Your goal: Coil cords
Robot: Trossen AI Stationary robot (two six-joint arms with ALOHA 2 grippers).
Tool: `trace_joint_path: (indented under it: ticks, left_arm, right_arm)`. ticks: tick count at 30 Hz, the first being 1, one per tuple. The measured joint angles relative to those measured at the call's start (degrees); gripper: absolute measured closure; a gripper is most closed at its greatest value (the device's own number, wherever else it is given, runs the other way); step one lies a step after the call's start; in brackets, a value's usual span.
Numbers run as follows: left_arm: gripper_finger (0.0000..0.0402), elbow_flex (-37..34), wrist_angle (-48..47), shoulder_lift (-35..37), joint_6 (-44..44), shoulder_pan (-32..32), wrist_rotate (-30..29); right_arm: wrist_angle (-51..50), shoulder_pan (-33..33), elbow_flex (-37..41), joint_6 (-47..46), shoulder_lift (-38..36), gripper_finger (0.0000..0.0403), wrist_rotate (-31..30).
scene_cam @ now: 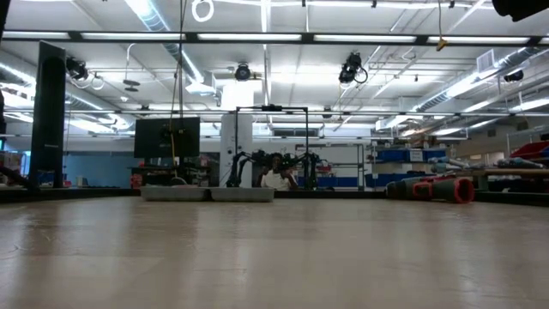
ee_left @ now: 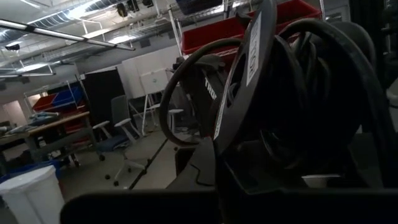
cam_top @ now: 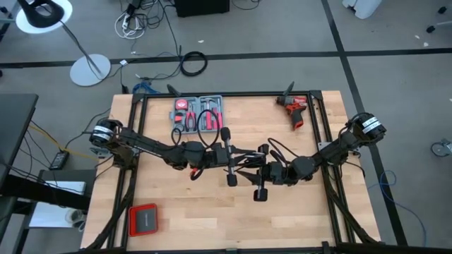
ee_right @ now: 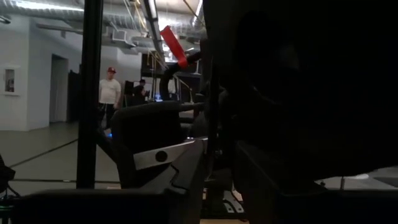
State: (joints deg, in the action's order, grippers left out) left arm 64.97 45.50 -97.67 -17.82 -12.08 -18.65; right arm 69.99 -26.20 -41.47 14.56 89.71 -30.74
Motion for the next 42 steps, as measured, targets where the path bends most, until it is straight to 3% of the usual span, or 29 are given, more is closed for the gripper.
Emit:
trace_joint_path:
  ticks: [10,16,32,36,39,42]
  left_arm:
    - [0.0402,0.0,-2.2,0.1,0.0,0.0,-1.5]
    - [0.0402,0.0,-2.4,0.0,0.0,0.0,-1.5]
    - [0.0401,0.3,-0.3,1.6,3.0,-0.9,-1.3]
    - [0.0401,0.2,-2.0,2.3,3.2,-1.4,-0.6]
    - [0.0401,0.3,-6.7,2.7,4.7,-1.6,-4.1]
    - [0.0401,-0.1,-20.5,2.6,9.9,-2.2,-13.1]
  right_arm:
    - [-1.0,0.8,0.0,-1.2,0.0,0.0323,0.2]
    - [-2.0,0.9,0.0,-1.0,0.0,0.0391,-0.7]
    - [-6.4,-2.8,1.6,0.7,0.4,0.0401,-18.0]
    - [-6.7,-3.0,1.5,0.8,0.3,0.0402,-17.7]
    - [-9.6,-2.9,1.5,-1.2,-0.2,0.0401,-18.4]
    - [-21.2,-3.0,1.5,-7.6,-0.6,0.0385,-26.6]
